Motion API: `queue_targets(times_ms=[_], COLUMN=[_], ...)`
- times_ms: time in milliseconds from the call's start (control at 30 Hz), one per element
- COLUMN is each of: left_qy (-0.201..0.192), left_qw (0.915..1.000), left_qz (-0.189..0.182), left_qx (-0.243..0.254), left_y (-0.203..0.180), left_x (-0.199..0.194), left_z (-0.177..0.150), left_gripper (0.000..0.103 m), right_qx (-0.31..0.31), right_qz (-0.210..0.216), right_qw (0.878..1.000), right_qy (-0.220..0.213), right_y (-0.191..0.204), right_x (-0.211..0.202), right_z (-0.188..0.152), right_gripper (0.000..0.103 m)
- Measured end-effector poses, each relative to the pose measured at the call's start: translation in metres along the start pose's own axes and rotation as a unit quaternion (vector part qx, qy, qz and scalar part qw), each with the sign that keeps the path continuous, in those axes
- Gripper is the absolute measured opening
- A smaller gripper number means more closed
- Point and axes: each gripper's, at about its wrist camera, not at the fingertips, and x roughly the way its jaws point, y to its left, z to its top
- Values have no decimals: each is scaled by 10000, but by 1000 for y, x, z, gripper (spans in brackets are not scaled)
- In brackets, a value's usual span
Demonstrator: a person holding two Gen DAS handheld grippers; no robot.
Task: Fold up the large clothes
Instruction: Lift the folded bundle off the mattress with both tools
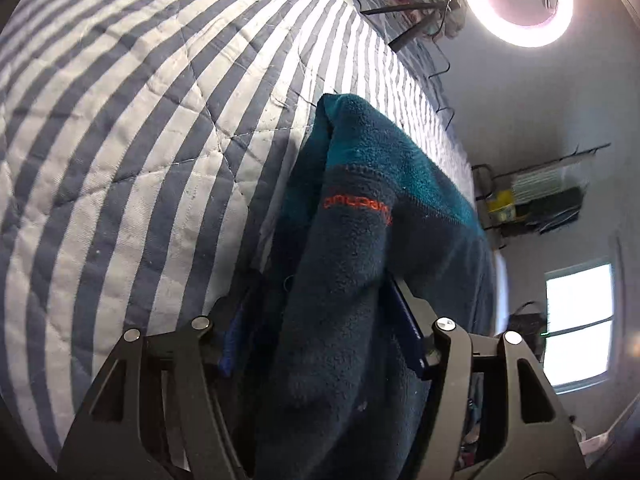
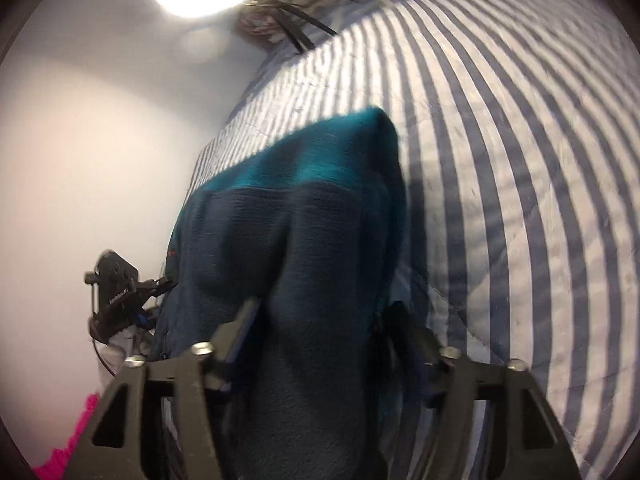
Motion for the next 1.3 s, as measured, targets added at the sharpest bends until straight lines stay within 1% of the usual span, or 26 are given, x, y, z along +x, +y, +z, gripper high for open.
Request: queue_targets(times_ms=[33, 67, 100, 133, 167, 233, 267, 333, 467, 567, 667, 833, 967, 1133, 1300], left_qy=[-10, -13, 21, 7, -32, -107, -163, -256, -413, -491, -550, -634, -657, -617, -571], left_qw=[10000, 10000, 9999, 9999, 9998, 9989, 9980, 9964, 9914, 9876, 9852, 9830, 9816, 9776, 9717], left_qz=[-29, -60, -104, -77, 2, 169, 247, 365, 562, 619, 629, 522, 418, 297, 134], left_qx=[7, 41, 58, 86, 181, 419, 560, 728, 1105, 1356, 1494, 1642, 1746, 1991, 2289], left_y=[0, 0, -1, -4, -8, -22, -30, -43, -70, -89, -104, -129, -152, -186, -233], left_x=[0, 0, 0, -2, -4, -8, -12, -17, -25, -29, -29, -25, -9, 13, 54], left_z=[0, 0, -1, -2, -4, -6, -8, -11, -17, -22, -24, -20, -2, 10, 30], left_gripper=[63, 53, 46, 41, 34, 29, 27, 25, 24, 24, 24, 24, 24, 24, 24], right_qx=[182, 231, 250, 209, 74, -285, -423, -710, -1243, -1625, -1915, -2217, -2344, -2345, -2253], right_qz=[209, 301, 435, 441, 342, 27, -125, -440, -921, -1273, -1562, -1794, -1891, -2041, -2214], right_qw=[9996, 9993, 9987, 9988, 9994, 9996, 9990, 9965, 9878, 9780, 9681, 9561, 9501, 9444, 9391], right_qy=[9, 8, 23, 8, -20, -64, -76, -100, -189, -291, -421, -673, -816, -1069, -1355], right_y=[-7, -10, -9, -7, 0, 20, 28, 44, 73, 94, 111, 126, 128, 119, 99], right_x=[2, 1, 1, 0, -2, -5, -6, -9, -15, -20, -28, -50, -68, -91, -117], right_z=[-1, -2, -3, -3, -3, -2, 0, 0, -4, -6, -7, 3, 15, 48, 99], right_gripper=[67, 58, 53, 46, 39, 32, 29, 26, 24, 23, 22, 22, 21, 21, 21])
